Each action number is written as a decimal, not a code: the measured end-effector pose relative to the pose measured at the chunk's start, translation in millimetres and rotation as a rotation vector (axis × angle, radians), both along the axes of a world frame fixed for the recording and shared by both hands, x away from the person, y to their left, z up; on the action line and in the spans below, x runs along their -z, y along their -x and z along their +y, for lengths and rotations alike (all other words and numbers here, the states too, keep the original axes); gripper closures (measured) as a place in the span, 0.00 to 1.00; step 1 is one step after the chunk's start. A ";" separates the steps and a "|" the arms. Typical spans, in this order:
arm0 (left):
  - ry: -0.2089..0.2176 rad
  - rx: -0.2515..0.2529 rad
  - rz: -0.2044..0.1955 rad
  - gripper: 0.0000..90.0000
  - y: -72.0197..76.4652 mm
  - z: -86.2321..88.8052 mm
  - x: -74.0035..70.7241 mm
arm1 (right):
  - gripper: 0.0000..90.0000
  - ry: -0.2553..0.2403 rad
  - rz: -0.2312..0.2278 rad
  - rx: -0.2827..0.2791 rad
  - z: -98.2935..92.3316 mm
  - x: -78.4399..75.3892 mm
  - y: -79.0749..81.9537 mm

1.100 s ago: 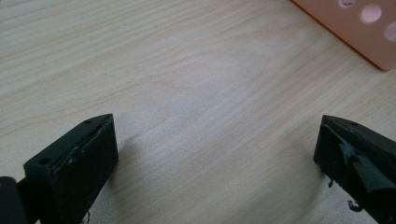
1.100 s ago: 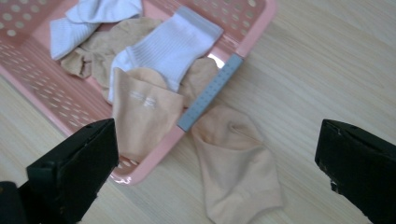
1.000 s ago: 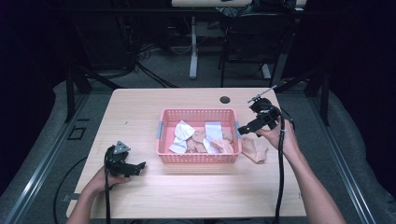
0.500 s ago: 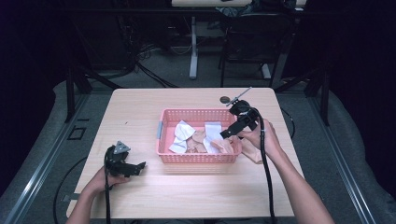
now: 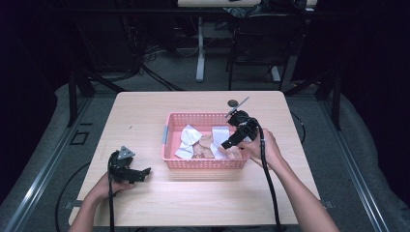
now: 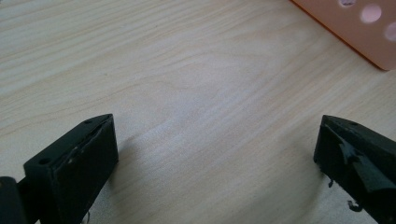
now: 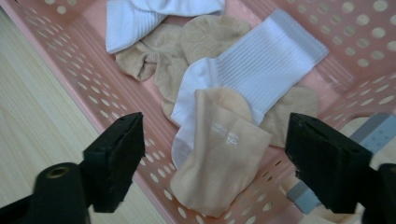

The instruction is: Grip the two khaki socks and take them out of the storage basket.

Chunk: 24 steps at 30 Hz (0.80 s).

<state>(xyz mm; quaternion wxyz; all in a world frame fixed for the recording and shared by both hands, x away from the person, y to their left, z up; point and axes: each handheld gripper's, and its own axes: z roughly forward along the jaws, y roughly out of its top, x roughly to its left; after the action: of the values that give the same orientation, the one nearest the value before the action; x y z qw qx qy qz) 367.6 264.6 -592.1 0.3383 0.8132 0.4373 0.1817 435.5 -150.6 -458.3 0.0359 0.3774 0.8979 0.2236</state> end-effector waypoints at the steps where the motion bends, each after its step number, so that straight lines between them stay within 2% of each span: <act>1: -0.001 0.000 -0.001 0.00 0.0 0.1 0.0 | 0.28 0.013 0.007 -0.011 0.4 2.0 -0.1; 6: -0.001 -0.001 -0.001 0.00 0.0 0.0 0.0 | 0.42 0.047 0.045 -0.028 3.2 13.4 0.1; 7: 0.000 0.000 -0.001 0.00 0.0 0.0 0.0 | 0.46 0.034 0.053 -0.023 4.3 15.9 0.8; 9: -0.001 0.000 -0.001 0.00 0.0 0.0 0.0 | 0.52 0.048 0.059 -0.032 5.4 19.3 1.3; 10: 0.001 -0.001 0.000 0.00 0.0 0.0 0.0 | 0.55 0.071 0.068 -0.046 5.7 19.4 0.7; 13: -0.001 0.000 0.000 0.00 0.0 0.0 0.0 | 0.63 0.070 0.083 -0.045 7.1 24.3 1.4; 16: 0.001 0.000 0.000 0.00 0.0 0.0 0.0 | 0.71 0.088 0.088 -0.050 6.5 27.5 0.9; 17: -0.001 0.000 -0.001 0.00 0.0 0.1 0.0 | 0.75 0.076 0.089 -0.034 7.3 29.4 1.7; 20: 0.000 0.000 -0.001 0.00 0.0 0.0 0.0 | 0.84 0.100 0.105 -0.034 7.0 30.1 1.4; 24: 0.000 0.000 0.000 0.00 0.0 0.0 0.0 | 0.94 0.076 0.088 -0.019 6.5 31.8 2.7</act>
<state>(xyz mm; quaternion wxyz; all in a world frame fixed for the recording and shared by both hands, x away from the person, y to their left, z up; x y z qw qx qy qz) 367.5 264.6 -592.1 0.3382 0.8131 0.4374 0.1821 432.9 -144.2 -490.0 0.0088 0.3768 0.9100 0.1728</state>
